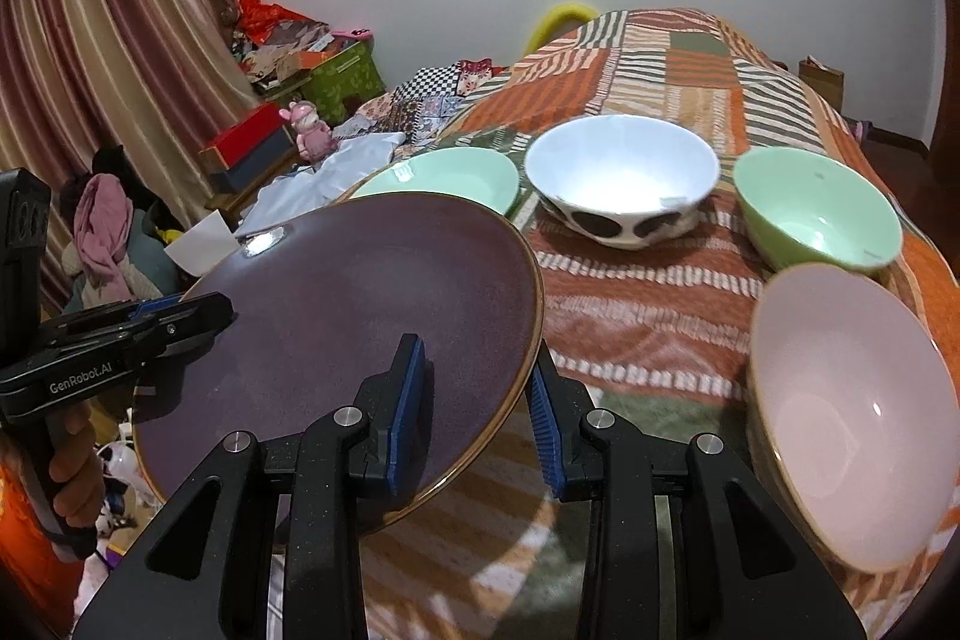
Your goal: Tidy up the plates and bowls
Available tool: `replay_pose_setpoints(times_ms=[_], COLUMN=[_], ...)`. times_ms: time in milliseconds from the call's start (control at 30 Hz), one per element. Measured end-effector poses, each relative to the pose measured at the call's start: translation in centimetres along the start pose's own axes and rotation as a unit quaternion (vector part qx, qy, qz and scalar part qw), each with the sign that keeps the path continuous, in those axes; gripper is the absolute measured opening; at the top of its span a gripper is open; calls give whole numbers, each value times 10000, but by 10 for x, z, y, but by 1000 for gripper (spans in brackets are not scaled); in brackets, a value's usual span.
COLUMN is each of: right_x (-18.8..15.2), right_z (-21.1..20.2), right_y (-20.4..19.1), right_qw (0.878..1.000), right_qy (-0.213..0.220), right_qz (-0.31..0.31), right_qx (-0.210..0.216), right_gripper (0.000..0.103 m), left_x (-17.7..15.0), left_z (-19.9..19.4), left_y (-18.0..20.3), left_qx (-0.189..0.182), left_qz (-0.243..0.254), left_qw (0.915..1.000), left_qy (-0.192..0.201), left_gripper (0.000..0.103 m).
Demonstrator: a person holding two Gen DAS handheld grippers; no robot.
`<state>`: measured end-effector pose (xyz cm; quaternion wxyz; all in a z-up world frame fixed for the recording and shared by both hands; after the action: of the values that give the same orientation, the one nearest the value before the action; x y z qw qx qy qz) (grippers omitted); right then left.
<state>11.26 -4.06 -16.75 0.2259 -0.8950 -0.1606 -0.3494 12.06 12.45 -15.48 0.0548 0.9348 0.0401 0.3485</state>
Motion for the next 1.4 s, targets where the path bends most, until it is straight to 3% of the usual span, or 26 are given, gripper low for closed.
replay_pose_setpoints(times_ms=[433,933,1400], right_x=[-26,-46,-47], right_z=[-18,-10,-7], right_y=[27,42,59], right_qw=[9994,9977,9948], right_qy=[-23,-233,-190], right_qz=[233,496,786], right_qx=[-251,-411,-620], right_gripper=[31,31,31], left_x=[-15,-26,-12], left_z=[16,50,77], left_y=[34,43,58], left_qx=[-177,-215,-212], left_qz=[143,140,355], left_qw=[9995,9979,9970], left_qy=[-239,-596,-652], left_gripper=[30,30,30])
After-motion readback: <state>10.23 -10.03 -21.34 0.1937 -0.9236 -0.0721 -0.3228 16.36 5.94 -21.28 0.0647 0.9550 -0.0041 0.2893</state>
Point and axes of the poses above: each gripper's, at about its wrist camera, not at the fingertips, and z roughly the way its jaws point, y to its right, x to its top, the point moved 1 cm from there along z, roughly the way its jaws point, and after that the axes turned 2 degrees about z, right-handed, at the moved point
